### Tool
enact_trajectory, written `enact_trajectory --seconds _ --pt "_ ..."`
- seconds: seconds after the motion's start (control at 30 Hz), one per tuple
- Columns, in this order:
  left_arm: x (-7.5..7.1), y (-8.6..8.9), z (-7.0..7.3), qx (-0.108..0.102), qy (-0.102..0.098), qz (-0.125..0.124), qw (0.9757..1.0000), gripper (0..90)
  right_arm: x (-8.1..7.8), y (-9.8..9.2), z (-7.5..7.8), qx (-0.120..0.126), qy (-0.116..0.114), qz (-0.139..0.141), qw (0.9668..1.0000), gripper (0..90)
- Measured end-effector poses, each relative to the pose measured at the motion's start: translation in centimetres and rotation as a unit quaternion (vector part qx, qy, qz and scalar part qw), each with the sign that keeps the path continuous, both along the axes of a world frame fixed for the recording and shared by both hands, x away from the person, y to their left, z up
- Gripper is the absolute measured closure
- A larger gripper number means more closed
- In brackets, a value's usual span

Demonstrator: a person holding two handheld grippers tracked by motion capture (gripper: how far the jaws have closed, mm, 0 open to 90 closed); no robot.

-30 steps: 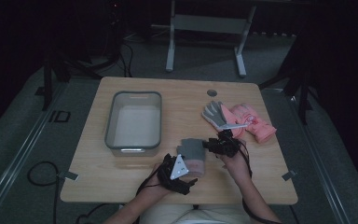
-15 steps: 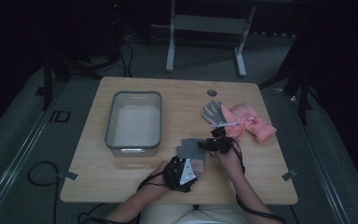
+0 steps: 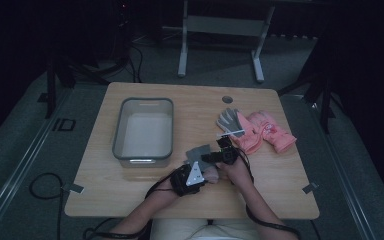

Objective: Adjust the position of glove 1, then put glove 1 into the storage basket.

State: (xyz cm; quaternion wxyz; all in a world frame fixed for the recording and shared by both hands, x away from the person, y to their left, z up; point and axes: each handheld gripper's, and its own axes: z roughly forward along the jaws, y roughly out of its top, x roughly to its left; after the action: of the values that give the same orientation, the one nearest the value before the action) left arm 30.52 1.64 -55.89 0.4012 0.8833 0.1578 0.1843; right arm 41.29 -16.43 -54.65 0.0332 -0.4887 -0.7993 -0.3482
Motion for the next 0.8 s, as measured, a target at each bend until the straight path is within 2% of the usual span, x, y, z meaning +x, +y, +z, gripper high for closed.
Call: enact_trajectory --seconds 0.03,0.07,0.17,0.23,0.37,0.57,0.8 --pt "0.1 0.1 0.0 -0.004 0.005 0.003 1.0 67.5 0.0 0.1 0.0 0.005 0.004 0.0 1.0 70.4" --pt "0.1 0.2 0.1 -0.006 0.009 0.003 0.9999 67.7 0.0 0.2 0.2 0.009 0.001 -0.002 1.0 72.0" --pt "0.4 0.3 0.6 -0.006 0.03 0.009 0.9995 68.1 -0.3 0.0 0.6 0.011 -0.013 0.0 0.9999 73.5" --pt "0.4 0.2 1.2 0.003 0.028 0.008 0.9996 68.1 -0.4 -0.2 0.7 0.013 -0.013 -0.004 0.9998 73.8" --pt "0.6 0.1 3.0 0.004 0.02 0.002 0.9998 68.1 -0.9 -0.7 2.1 0.021 -0.031 -0.008 0.9993 74.4" --pt "1.6 0.3 7.3 0.013 0.0 -0.02 0.9997 68.0 -1.1 -1.6 5.9 0.043 -0.076 -0.013 0.9961 74.5" --pt "2.8 1.3 11.0 0.039 -0.023 -0.034 0.9984 68.1 -0.4 -1.0 9.2 0.056 -0.107 -0.009 0.9926 74.7"
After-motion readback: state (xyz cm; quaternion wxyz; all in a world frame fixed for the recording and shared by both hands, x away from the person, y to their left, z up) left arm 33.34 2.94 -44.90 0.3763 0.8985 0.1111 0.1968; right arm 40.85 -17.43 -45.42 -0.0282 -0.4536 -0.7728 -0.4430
